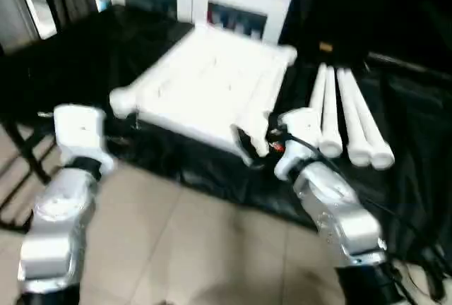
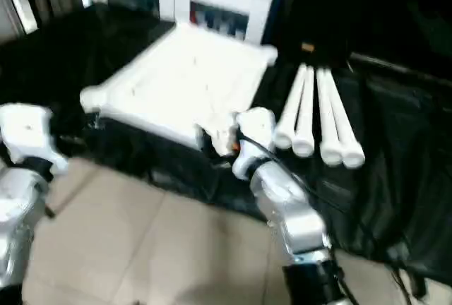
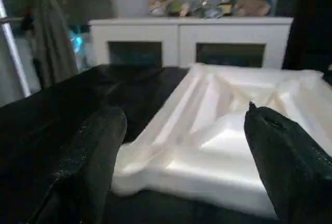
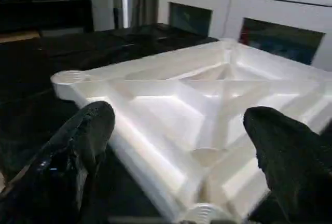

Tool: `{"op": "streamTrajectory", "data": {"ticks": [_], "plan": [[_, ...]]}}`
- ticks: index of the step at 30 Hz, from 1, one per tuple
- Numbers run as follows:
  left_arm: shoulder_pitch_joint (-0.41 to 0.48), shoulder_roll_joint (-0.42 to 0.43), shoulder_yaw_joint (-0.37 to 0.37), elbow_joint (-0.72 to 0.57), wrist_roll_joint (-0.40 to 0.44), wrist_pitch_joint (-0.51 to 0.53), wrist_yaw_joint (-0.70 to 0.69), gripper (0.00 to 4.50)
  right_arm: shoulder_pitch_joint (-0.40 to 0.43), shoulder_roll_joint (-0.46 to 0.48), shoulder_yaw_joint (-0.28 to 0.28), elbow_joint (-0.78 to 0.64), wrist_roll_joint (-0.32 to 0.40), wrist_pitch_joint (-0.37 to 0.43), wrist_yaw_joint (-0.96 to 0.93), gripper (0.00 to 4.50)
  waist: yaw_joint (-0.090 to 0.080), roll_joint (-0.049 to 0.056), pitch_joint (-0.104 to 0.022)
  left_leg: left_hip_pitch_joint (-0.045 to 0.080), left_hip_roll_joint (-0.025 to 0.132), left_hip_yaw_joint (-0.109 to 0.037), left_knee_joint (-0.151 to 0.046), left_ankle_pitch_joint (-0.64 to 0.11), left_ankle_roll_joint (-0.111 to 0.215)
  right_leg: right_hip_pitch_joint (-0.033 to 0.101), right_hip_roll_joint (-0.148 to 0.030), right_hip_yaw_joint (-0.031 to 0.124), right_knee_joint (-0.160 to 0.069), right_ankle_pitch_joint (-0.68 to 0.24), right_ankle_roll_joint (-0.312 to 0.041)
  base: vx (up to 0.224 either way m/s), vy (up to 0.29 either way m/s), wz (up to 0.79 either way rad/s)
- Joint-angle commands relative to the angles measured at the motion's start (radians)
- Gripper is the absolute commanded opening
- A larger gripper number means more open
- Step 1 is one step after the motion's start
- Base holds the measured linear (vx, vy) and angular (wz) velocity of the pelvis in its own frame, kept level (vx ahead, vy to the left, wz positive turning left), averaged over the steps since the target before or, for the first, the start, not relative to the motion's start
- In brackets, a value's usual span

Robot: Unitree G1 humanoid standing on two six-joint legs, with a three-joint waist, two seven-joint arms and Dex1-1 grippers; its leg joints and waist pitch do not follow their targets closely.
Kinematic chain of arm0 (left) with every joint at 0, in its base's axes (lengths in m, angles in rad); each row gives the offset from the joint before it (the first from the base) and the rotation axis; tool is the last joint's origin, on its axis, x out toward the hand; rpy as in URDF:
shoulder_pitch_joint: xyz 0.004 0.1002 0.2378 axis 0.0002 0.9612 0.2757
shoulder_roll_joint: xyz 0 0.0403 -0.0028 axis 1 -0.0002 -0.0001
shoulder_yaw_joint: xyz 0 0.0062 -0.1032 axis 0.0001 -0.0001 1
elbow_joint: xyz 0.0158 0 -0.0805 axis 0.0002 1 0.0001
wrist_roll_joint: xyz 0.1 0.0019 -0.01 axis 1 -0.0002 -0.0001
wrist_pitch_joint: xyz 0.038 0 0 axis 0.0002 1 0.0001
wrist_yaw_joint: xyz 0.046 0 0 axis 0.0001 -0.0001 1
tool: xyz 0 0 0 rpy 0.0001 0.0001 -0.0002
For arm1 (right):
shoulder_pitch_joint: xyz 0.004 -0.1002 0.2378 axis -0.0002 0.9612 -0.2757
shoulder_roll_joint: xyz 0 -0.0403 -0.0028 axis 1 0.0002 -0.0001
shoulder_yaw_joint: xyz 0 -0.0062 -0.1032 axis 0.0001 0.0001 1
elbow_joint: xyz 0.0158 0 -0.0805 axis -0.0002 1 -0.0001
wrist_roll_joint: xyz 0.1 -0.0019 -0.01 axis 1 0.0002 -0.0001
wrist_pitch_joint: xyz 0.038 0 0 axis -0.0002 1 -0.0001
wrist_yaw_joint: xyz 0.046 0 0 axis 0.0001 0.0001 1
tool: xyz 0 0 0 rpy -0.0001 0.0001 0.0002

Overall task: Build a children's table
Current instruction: Move to table

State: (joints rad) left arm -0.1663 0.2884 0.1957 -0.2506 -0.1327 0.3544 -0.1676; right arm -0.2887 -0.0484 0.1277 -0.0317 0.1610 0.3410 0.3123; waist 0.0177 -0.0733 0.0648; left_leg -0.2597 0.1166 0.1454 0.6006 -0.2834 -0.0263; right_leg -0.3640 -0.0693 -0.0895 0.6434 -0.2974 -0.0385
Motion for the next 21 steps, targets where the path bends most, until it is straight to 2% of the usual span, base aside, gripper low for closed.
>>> {"op": "streamTrajectory", "data": {"ticks": [1, 2, 3, 4, 5, 6, 7, 8, 9, 10, 11, 12, 13, 14, 15, 16, 17, 18, 19, 20, 21], "plan": [[-0.011, -0.011, -0.034, -0.004, -0.009, 0.021, 0.008, 4.11, -0.012, -0.023, -0.013, 0.021, -0.021, -0.007, -0.012, 4.50, 0.018, -0.026, -0.042, 0.008, 0.006, 0.032, -0.025, -0.380, 0.118, 0.066, -0.110, 0.149, -0.157, -0.341, -0.050, 0.200, -0.142, 0.17], [-0.014, -0.013, -0.036, 0.002, -0.013, 0.021, 0.007, 4.11, -0.011, -0.021, -0.018, 0.021, -0.024, -0.017, -0.019, 4.50, 0.040, -0.027, -0.037, 0.009, 0.000, 0.023, 0.054, -0.267, 0.118, 0.071, -0.155, 0.193, -0.210, -0.650, -0.072, 0.200, -0.142, 0.17], [-0.014, -0.013, -0.036, 0.002, -0.013, 0.021, 0.007, 4.11, -0.011, -0.021, -0.018, 0.021, -0.024, -0.017, -0.019, 4.50, 0.049, -0.016, -0.043, -0.029, 0.008, 0.000, 0.093, -0.186, 0.120, 0.110, -0.207, 0.238, -0.217, -0.783, -0.114, 0.226, -0.116, 0.12], [-0.019, -0.023, -0.046, 0.023, -0.013, 0.009, 0.002, 4.11, -0.003, -0.012, -0.041, 0.017, -0.016, -0.005, -0.045, 4.50, 0.067, -0.012, -0.061, -0.110, 0.007, -0.042, 0.130, -0.074, 0.087, 0.179, -0.200, 0.253, -0.179, -0.696, -0.173, 0.236, -0.052, -0.05], [-0.020, -0.024, -0.047, 0.024, -0.013, 0.009, 0.002, 4.11, -0.002, -0.012, -0.043, 0.016, -0.016, -0.005, -0.047, 4.50, 0.084, -0.013, -0.058, -0.073, -0.017, -0.024, 0.121, -0.108, -0.035, 0.164, -0.085, 0.311, -0.157, -0.458, -0.292, 0.236, -0.052, -0.05], [-0.029, -0.041, -0.056, 0.045, -0.021, 0.005, -0.003, 4.11, 0.012, -0.011, -0.065, 0.004, -0.015, 0.008, -0.074, 4.50, 0.115, 0.007, -0.041, -0.081, -0.006, -0.038, 0.102, -0.071, -0.092, 0.168, -0.041, 0.341, -0.158, -0.282, -0.334, 0.220, -0.029, -0.12], [-0.033, -0.045, -0.065, 0.052, -0.016, 0.002, -0.008, 4.11, 0.020, -0.012, -0.071, -0.009, -0.013, 0.014, -0.076, 4.50, 0.113, 0.038, -0.038, -0.039, 0.017, -0.041, 0.003, -0.047, -0.150, 0.127, 0.063, 0.315, -0.140, -0.190, -0.215, 0.226, 0.008, -0.28], [-0.038, -0.056, -0.080, 0.059, -0.015, -0.002, -0.017, 4.11, 0.036, -0.017, -0.078, -0.034, -0.013, 0.026, -0.081, 4.50, 0.102, 0.062, -0.052, 0.010, 0.041, -0.046, -0.069, -0.012, -0.165, 0.099, 0.118, 0.266, -0.103, -0.141, -0.095, 0.226, 0.008, -0.28], [-0.038, -0.058, -0.082, 0.060, -0.015, -0.003, -0.019, 4.11, 0.039, -0.018, -0.079, -0.039, -0.014, 0.029, -0.082, 4.50, 0.054, 0.105, -0.075, 0.152, 0.200, -0.124, -0.106, -0.030, -0.179, -0.102, 0.055, 0.092, 0.111, -0.194, 0.064, 0.241, 0.047, -0.39], [-0.040, -0.065, -0.092, 0.063, -0.015, -0.006, -0.025, 4.11, 0.050, -0.022, -0.082, -0.057, -0.016, 0.036, -0.085, 4.50, 0.059, 0.076, -0.092, 0.162, 0.219, -0.124, -0.097, 0.022, -0.179, -0.105, 0.030, 0.059, 0.130, -0.134, 0.073, 0.241, 0.069, -0.35], [-0.039, -0.070, -0.102, 0.064, -0.014, -0.007, -0.032, 4.11, 0.063, -0.026, -0.084, -0.077, -0.015, 0.043, -0.086, 4.50, 0.052, 0.078, -0.090, 0.160, 0.162, -0.031, -0.087, 0.372, -0.252, -0.144, 0.014, -0.020, 0.125, 0.049, 0.046, 0.241, 0.069, -0.35], [-0.036, -0.076, -0.109, 0.063, -0.015, -0.009, -0.036, 4.11, 0.073, -0.029, -0.085, -0.091, -0.017, 0.048, -0.089, 4.50, 0.041, 0.073, -0.089, 0.165, 0.142, -0.005, -0.093, 0.447, -0.275, -0.151, 0.010, -0.039, 0.116, 0.105, 0.013, 0.254, 0.055, -0.40], [-0.035, -0.076, -0.110, 0.063, -0.015, -0.009, -0.036, 4.11, 0.074, -0.030, -0.085, -0.093, -0.017, 0.049, -0.090, 4.50, 0.018, 0.052, -0.071, 0.162, 0.111, 0.049, -0.123, 0.432, -0.299, -0.142, -0.004, -0.049, 0.060, 0.219, -0.066, 0.281, 0.013, -0.51], [-0.032, -0.078, -0.120, 0.062, -0.014, -0.009, -0.041, 4.11, 0.086, -0.032, -0.087, -0.107, -0.018, 0.052, -0.093, 4.50, 0.013, 0.034, -0.066, 0.171, 0.092, 0.081, -0.135, 0.349, -0.294, -0.133, -0.015, -0.044, 0.019, 0.266, -0.116, 0.281, 0.013, -0.51], [-0.029, -0.079, -0.128, 0.060, -0.013, -0.010, -0.043, 4.11, 0.095, -0.033, -0.089, -0.116, -0.018, 0.053, -0.095, 4.50, 0.032, -0.024, -0.086, 0.145, -0.009, 0.144, -0.078, 0.066, -0.257, -0.008, -0.043, 0.046, -0.037, 0.211, -0.263, 0.262, -0.027, -0.60], [-0.027, -0.079, -0.136, 0.059, -0.015, -0.014, -0.044, 4.11, 0.103, -0.030, -0.094, -0.125, -0.015, 0.060, -0.104, 4.50, 0.072, -0.039, -0.066, 0.055, -0.056, 0.101, 0.022, -0.144, -0.146, 0.079, -0.070, 0.156, -0.102, -0.044, -0.307, 0.285, -0.035, -0.49], [-0.025, -0.072, -0.148, 0.058, -0.010, -0.018, -0.049, 4.11, 0.111, -0.026, -0.101, -0.134, -0.012, 0.067, -0.115, 4.50, 0.084, -0.026, -0.101, -0.139, -0.018, -0.046, 0.212, -0.092, -0.032, 0.207, -0.224, 0.284, -0.070, 0.103, -0.577, 0.285, -0.035, -0.49], [-0.024, -0.069, -0.153, 0.057, -0.007, -0.021, -0.051, 4.11, 0.115, -0.023, -0.103, -0.138, -0.011, 0.069, -0.121, 4.50, 0.072, -0.017, -0.101, -0.160, 0.000, -0.074, 0.216, 0.033, -0.068, 0.192, -0.206, 0.261, -0.037, 0.386, -0.561, 0.315, -0.028, -0.37], [-0.023, -0.067, -0.155, 0.059, -0.007, -0.029, -0.056, 4.11, 0.119, -0.022, -0.104, -0.142, -0.012, 0.073, -0.126, 4.50, 0.053, -0.025, -0.111, -0.180, -0.007, -0.085, 0.218, 0.129, -0.096, 0.180, -0.170, 0.227, -0.001, 0.727, -0.513, -0.158, -0.091, -0.23], [-0.021, -0.060, -0.156, 0.067, -0.003, -0.036, -0.068, 4.11, 0.128, -0.018, -0.106, -0.149, -0.014, 0.076, -0.131, 4.50, 0.038, -0.017, -0.101, -0.141, -0.024, -0.094, 0.143, 0.314, -0.071, 0.106, -0.117, 0.127, 0.007, 1.263, -0.374, -0.158, -0.091, -0.23], [-0.021, -0.058, -0.157, 0.069, -0.001, -0.035, -0.070, 4.11, 0.130, -0.017, -0.107, -0.151, -0.014, 0.075, -0.132, 4.50, 0.036, 0.015, -0.089, -0.134, -0.057, -0.079, 0.050, 0.577, -0.049, 0.047, -0.028, 0.008, 0.004, 1.366, -0.167, -0.652, -0.157, -0.23]]}}
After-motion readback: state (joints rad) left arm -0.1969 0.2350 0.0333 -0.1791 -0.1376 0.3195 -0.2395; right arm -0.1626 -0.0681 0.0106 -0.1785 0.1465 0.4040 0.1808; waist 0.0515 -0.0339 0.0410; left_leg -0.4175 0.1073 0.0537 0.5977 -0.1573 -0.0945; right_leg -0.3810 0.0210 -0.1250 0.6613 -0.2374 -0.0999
